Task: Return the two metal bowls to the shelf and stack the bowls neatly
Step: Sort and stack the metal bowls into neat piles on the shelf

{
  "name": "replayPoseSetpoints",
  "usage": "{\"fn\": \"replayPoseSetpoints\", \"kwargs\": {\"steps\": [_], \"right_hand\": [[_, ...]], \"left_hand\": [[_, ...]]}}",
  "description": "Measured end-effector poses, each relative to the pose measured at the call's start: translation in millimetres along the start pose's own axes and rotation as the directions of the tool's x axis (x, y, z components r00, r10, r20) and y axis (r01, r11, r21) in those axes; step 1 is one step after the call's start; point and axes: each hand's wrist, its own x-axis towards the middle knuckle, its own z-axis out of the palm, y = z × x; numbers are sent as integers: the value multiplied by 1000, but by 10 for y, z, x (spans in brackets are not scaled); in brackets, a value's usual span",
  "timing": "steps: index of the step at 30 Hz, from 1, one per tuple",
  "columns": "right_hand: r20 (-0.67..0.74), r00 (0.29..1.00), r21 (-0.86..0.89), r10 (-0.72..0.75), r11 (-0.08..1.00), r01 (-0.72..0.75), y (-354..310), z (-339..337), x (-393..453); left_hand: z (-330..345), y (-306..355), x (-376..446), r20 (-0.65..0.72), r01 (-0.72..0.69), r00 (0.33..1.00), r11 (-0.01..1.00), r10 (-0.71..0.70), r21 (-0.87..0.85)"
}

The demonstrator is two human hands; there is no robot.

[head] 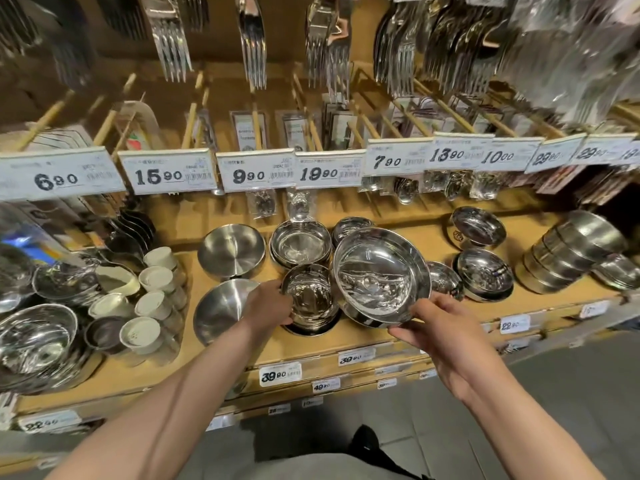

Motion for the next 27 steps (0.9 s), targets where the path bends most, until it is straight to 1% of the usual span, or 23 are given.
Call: {"fn": "replayPoseSetpoints", "kwargs": {"steps": [3,6,9,11,13,17,22,25,27], "right_hand": [[15,1000,-5,7,1000,-7,17,15,37],[15,1000,-22,5,1000,-5,30,33,58],[18,1000,-22,11,1000,-11,28,53,52],[15,1000,-21,11,1000,-11,12,74,53],[13,1000,-18,13,1000,-12,-8,100,55],[2,1000,-16,8,1000,-8,-42,134,52],[22,1000,11,15,1000,-15,-68,157,71],[27,999,37,25,999,-26,-78,172,94],[29,999,33,29,999,-29,-88,187,108]], "left_hand": [[16,26,-3,2,2,1000,999,-2,49],[57,124,-17,-17,-4,1000,990,7,144],[119,203,2,-35,-18,999,934,32,356],[147,219,31,-46,-20,998,896,45,443],[143,225,51,-38,-11,999,907,30,421],[99,221,71,-69,39,997,937,-16,346],[-36,204,74,-80,53,996,980,-38,194],[-203,196,72,-50,-7,999,978,18,209],[-270,170,83,-77,-15,996,963,37,270]]}}
